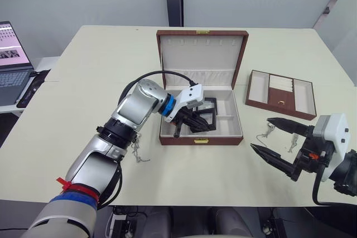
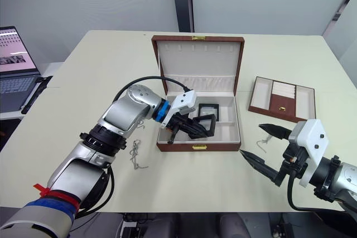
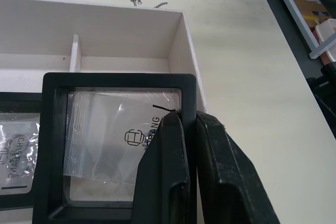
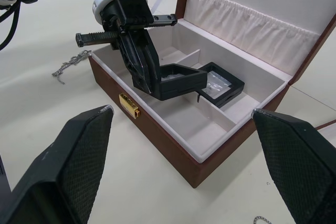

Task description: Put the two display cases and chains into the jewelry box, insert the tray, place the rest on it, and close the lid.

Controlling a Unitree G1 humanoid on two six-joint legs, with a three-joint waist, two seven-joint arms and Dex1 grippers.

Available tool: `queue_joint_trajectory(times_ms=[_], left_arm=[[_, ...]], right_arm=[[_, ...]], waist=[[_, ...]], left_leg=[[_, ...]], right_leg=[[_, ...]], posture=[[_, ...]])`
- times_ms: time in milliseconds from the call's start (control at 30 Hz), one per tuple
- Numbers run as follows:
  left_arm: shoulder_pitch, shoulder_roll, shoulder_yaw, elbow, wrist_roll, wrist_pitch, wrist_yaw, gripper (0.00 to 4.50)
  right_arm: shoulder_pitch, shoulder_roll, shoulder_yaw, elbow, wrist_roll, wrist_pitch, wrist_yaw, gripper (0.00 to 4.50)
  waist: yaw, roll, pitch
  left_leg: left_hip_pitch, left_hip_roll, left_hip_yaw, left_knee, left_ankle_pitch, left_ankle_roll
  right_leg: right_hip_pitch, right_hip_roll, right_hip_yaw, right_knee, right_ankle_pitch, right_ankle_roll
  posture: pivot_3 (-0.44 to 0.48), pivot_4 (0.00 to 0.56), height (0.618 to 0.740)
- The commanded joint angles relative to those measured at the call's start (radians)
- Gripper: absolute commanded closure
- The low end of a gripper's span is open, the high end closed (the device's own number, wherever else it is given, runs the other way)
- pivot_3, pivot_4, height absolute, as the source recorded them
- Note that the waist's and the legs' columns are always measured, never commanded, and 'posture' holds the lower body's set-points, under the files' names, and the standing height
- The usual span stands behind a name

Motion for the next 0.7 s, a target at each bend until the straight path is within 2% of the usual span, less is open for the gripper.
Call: queue_joint_trajectory(times_ms=[33, 67, 200, 533, 700], left_arm=[[0.012, -0.008, -0.006, -0.024, -0.009, 0.018, -0.001, 4.47], [0.012, -0.009, -0.006, -0.025, -0.01, 0.021, 0.0, 4.47], [0.01, -0.019, -0.004, -0.029, -0.014, 0.027, 0.0, 3.3], [-0.024, -0.042, 0.034, 0.016, -0.019, 0.014, 0.02, 0.01], [-0.05, -0.044, 0.079, 0.038, -0.045, 0.021, 0.025, 0.01]], right_arm=[[-0.002, -0.008, -0.029, -0.02, 0.017, -0.01, -0.008, 0.0], [-0.003, -0.008, -0.028, -0.02, 0.017, -0.01, -0.008, 0.0], [-0.007, -0.005, -0.021, -0.02, 0.017, -0.011, -0.012, 0.0], [-0.01, -0.008, -0.018, -0.009, 0.014, -0.014, -0.008, 0.0], [-0.016, -0.015, -0.024, 0.009, 0.014, -0.015, 0.006, 0.0]], waist=[[0.0, 0.0, 0.0], [0.0, 0.0, 0.0], [0.0, 0.0, 0.0], [0.0, 0.0, 0.0], [0.0, 0.0, 0.0]], left_leg=[[0.0, 0.0, 0.0, 0.0, 0.0, 0.0], [0.0, 0.0, 0.0, 0.0, 0.0, 0.0], [0.0, 0.0, 0.0, 0.0, 0.0, 0.0], [0.0, 0.0, 0.0, 0.0, 0.0, 0.0], [0.0, 0.0, 0.0, 0.0, 0.0, 0.0]], right_leg=[[0.0, 0.0, 0.0, 0.0, 0.0, 0.0], [0.0, 0.0, 0.0, 0.0, 0.0, 0.0], [0.0, 0.0, 0.0, 0.0, 0.0, 0.0], [0.0, 0.0, 0.0, 0.0, 0.0, 0.0], [0.0, 0.0, 0.0, 0.0, 0.0, 0.0]], posture=[[0.0, 0.15, 0.74], [0.0, 0.15, 0.74], [0.0, 0.15, 0.74], [0.0, 0.15, 0.74], [0.0, 0.15, 0.74]])
